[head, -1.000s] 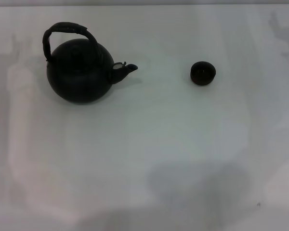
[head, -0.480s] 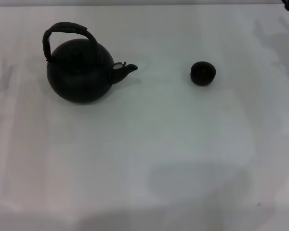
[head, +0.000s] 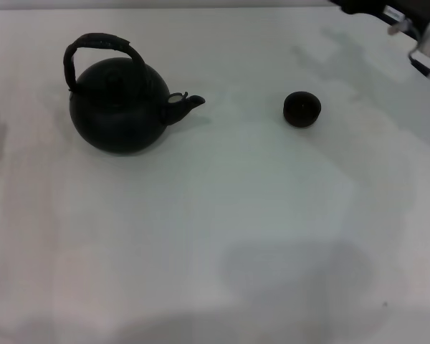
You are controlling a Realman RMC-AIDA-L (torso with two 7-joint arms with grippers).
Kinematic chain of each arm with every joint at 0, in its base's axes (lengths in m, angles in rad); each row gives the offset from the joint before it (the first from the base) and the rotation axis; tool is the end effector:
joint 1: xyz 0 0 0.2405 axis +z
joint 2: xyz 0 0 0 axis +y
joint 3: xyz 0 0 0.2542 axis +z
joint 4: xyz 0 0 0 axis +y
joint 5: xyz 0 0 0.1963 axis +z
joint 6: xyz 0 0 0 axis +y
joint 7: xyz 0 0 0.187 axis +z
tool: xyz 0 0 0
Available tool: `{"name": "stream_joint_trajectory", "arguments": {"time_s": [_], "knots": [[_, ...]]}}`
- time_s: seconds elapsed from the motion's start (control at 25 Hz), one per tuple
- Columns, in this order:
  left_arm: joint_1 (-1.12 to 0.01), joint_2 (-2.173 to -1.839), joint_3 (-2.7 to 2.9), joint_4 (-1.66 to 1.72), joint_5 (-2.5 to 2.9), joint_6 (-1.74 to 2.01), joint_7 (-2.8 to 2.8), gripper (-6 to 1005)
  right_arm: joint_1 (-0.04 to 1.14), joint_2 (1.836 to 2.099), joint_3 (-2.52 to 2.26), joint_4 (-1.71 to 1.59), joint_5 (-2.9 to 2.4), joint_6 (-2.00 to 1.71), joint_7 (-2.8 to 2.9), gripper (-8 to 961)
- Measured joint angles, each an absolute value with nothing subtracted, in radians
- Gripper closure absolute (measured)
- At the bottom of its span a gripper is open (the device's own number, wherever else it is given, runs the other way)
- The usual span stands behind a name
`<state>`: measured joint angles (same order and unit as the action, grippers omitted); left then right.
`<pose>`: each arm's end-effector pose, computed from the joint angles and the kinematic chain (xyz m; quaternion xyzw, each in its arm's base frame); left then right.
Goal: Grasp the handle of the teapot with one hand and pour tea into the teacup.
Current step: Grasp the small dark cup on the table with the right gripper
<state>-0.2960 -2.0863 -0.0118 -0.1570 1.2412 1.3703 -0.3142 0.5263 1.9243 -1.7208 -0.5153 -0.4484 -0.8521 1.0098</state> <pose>-0.3721 0.2945 0.0179 -0.5574 -0.3500 -0.3518 0.6656 0.2225 0.4249 -0.0162 -0.8299 0.2609 0.3380 0.3591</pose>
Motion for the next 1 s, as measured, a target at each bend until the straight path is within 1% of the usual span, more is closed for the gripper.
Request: {"name": "stream_joint_trajectory", "arguments": {"time_s": [0.24,0.36,0.48,0.76,0.88,1.0], "knots": [[-0.301,-2.086,0.011,-0.158,1.241,1.371,-0.323,125,0.663,1.854,-1.721,-0.534,-0.855,-0.854,1.415,112],[-0.309,-2.086,0.012,-0.158,1.241,1.371,-0.323,124,0.728,1.837,-1.701,-0.528,-1.06,-0.855,1.578,113],[-0.319,-2.085,0.012,-0.158,1.241,1.372,-0.324,124,0.777,1.837,-1.644,-0.535,-1.259,-0.875,1.688,114],[-0.325,-2.083,0.012,-0.158,1.241,1.372,-0.324,125,0.853,1.84,-1.631,-0.542,-1.509,-0.913,1.83,118],[-0.327,-2.083,0.012,-0.158,1.24,1.372,-0.324,125,0.891,1.845,-1.631,-0.542,-1.612,-0.93,1.882,123],[-0.331,-2.083,0.012,-0.158,1.238,1.371,-0.324,125,0.923,1.856,-1.63,-0.543,-1.715,-0.94,1.924,127]]}}
